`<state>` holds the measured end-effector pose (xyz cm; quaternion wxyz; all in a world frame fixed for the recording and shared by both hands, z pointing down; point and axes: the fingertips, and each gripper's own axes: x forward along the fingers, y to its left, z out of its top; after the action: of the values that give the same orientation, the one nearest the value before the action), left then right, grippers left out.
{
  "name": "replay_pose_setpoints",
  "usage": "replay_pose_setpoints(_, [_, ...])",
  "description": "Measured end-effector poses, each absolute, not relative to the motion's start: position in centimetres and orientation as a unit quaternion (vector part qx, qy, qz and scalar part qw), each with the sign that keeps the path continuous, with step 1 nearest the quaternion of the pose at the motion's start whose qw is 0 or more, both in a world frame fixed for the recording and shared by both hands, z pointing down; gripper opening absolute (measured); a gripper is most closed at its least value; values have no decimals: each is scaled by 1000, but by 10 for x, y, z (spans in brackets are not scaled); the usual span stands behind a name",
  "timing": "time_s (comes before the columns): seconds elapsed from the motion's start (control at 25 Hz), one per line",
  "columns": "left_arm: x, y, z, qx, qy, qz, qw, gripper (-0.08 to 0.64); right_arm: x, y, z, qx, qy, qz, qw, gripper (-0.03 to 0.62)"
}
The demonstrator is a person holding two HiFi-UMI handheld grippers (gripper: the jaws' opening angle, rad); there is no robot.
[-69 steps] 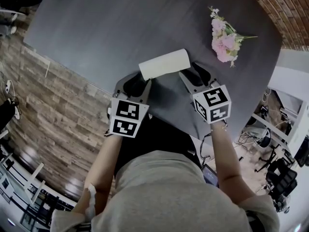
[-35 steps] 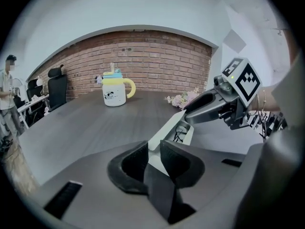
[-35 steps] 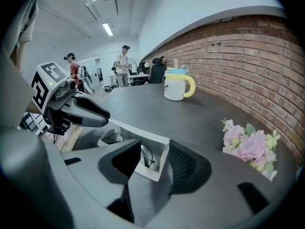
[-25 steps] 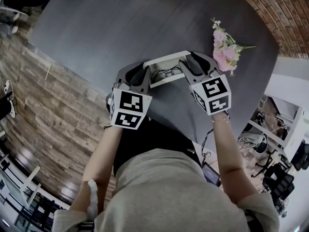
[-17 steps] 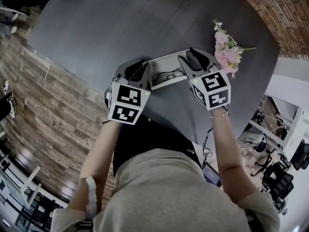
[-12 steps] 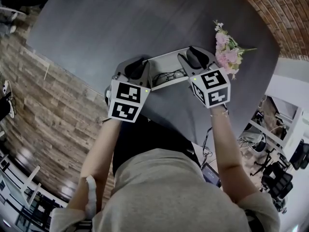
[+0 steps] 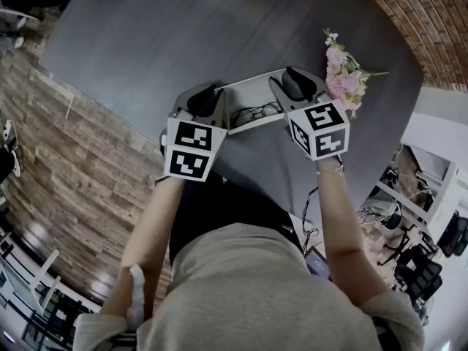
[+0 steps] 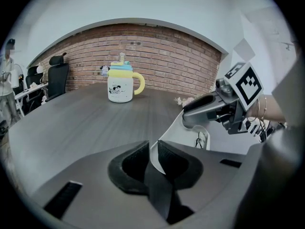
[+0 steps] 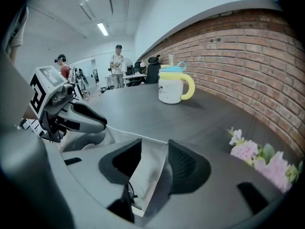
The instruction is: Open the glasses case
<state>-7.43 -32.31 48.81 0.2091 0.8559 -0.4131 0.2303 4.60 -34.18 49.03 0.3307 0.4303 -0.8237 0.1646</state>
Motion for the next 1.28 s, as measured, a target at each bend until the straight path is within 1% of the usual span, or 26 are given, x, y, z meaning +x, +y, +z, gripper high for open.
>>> replay_pose_setpoints(0.24, [-74,-313,490,855,-407,234,221,61,45,-333,483,440,-824,174,311,170])
replay_pose_setpoints(0.36, [-76,-309,487,853,-412,234,220,88,50,-323,479,444,-826,181,297,166])
replay_pose_setpoints(0.52, [-83,-304,480,847,-430,225,217,100,57,-311,471,450,-826,193,279,164])
replay_pose_setpoints(0.72, [-91,-298,459,841,-454,210,206,100,70,-293,452,469,-824,210,236,147])
replay_pose_setpoints(0.88, [-92,-285,439,848,-455,186,197,93,73,-278,439,477,-826,216,210,135])
replay_pose_setpoints(1.04, [-92,-268,425,853,-453,160,204,59,67,-263,428,473,-832,221,188,127])
replay_pose_setpoints(1.28, [-87,-235,419,862,-439,164,195,40,59,-235,424,460,-839,223,184,38])
